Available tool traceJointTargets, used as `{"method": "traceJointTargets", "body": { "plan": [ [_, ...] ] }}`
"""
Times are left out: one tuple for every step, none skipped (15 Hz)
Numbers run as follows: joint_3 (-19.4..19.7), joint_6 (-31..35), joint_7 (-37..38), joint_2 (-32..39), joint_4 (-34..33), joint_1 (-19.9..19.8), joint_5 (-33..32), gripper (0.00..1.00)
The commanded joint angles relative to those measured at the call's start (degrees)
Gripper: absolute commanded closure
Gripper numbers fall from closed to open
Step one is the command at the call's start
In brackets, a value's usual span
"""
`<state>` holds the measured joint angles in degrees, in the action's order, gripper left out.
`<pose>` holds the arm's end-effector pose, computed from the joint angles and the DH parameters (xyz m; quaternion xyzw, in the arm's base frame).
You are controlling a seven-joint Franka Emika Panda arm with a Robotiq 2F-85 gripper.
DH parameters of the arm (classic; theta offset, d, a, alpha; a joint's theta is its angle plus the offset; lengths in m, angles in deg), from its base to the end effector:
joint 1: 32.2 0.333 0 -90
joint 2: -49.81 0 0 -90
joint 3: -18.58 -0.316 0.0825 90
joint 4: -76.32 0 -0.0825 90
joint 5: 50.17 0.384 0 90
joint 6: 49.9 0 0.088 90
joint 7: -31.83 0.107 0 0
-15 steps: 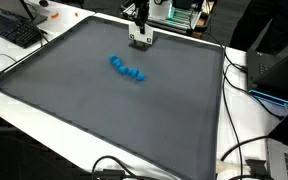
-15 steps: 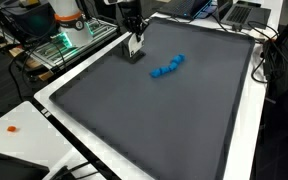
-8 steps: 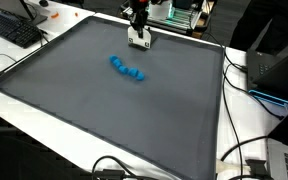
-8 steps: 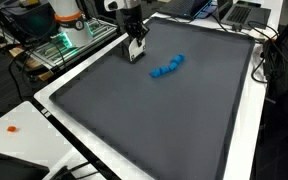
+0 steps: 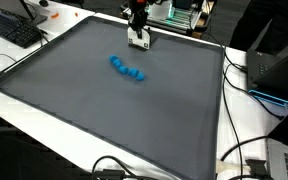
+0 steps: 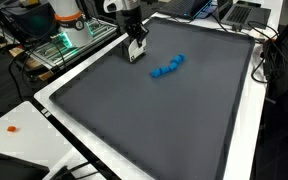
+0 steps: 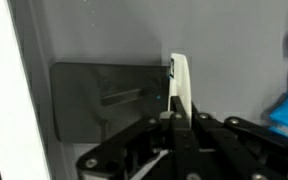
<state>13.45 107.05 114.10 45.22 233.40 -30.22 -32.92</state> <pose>0.4004 0.0376 0.2514 -0.7004 0.7101 0.0149 0.0703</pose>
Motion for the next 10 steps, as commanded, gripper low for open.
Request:
{"method": "traceJointTargets", "body": {
  "plan": [
    [0.6,1.4,-0.7,0.1,0.4,0.5,2.9,0.99],
    [0.6,1.7,0.2,0.2,0.4,0.3,1.8,0.99],
    [0.6,1.7,0.0,0.1,0.4,0.3,1.8,0.99],
    [0.5,1.8,0.1,0.2,0.4,0.4,1.7,0.99],
    [0.5,1.8,-0.2,0.4,0.4,0.5,1.8,0.99],
    [0.5,1.6,-0.9,0.4,0.4,0.7,2.5,0.99],
    [0.4,1.7,-0.8,0.7,0.4,0.7,2.2,0.99],
    [0.4,1.6,-1.2,0.9,0.4,0.9,2.6,0.99],
    [0.4,1.7,-0.9,1.1,0.4,0.8,2.1,0.99],
    [0.4,1.7,-1.1,1.3,0.4,0.9,2.3,0.99]
  ]
}}
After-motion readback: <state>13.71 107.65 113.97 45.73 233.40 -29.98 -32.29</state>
